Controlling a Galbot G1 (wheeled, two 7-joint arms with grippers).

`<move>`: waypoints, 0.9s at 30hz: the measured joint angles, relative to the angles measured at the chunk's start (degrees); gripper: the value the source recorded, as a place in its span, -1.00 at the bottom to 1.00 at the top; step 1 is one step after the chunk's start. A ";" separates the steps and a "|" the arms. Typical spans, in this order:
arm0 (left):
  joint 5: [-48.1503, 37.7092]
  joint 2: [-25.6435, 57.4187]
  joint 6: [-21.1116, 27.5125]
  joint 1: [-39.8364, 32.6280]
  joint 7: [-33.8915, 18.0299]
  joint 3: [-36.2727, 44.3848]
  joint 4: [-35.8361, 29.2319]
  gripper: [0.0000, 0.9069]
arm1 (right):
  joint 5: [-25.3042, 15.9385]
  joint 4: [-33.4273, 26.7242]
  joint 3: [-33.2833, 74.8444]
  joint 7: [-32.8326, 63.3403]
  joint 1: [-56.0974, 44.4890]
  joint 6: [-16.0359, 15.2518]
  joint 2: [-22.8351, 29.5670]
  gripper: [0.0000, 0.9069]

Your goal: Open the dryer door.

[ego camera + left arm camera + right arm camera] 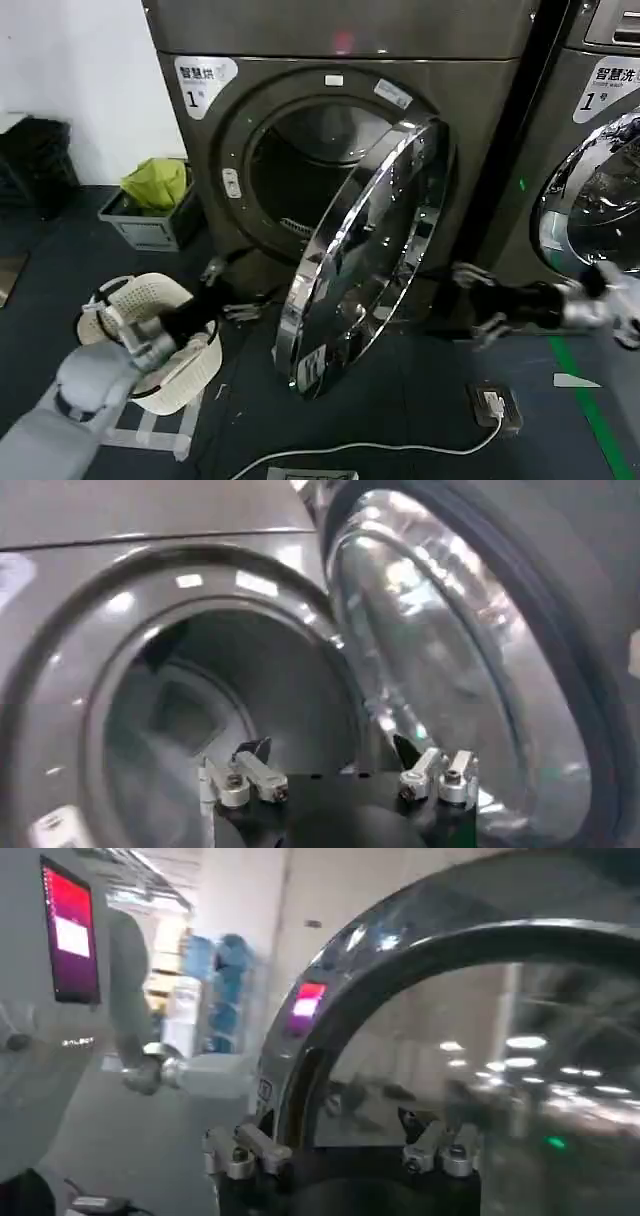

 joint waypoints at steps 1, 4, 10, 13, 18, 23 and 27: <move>-0.04 -0.21 -0.20 -0.53 -0.01 0.78 0.02 1.00 | -0.02 0.20 1.84 0.37 -1.65 0.53 0.31 1.00; 0.07 -1.00 -0.71 -1.90 0.00 3.37 0.01 1.00 | 0.30 0.72 7.61 2.52 -7.01 2.85 1.64 1.00; 0.23 -2.72 -1.29 -4.78 -0.06 8.77 -0.02 1.00 | -0.25 1.51 19.72 8.57 -18.01 8.65 5.84 1.00; 0.39 -3.79 -1.61 -6.49 -0.34 11.62 0.40 1.00 | -0.59 2.00 25.49 11.07 -22.79 12.38 8.81 1.00; 1.31 -6.15 -2.22 -9.12 -0.95 16.32 1.57 1.00 | -2.46 2.21 33.82 16.02 -29.16 18.30 14.67 1.00; 2.38 -8.25 -2.85 -11.45 -2.40 20.85 2.92 1.00 | -7.42 1.94 41.05 24.71 -33.57 24.70 21.48 1.00; 2.92 -10.39 -2.83 -13.42 -3.44 24.11 4.52 1.00 | -13.85 1.18 45.72 35.64 -35.77 27.58 27.65 1.00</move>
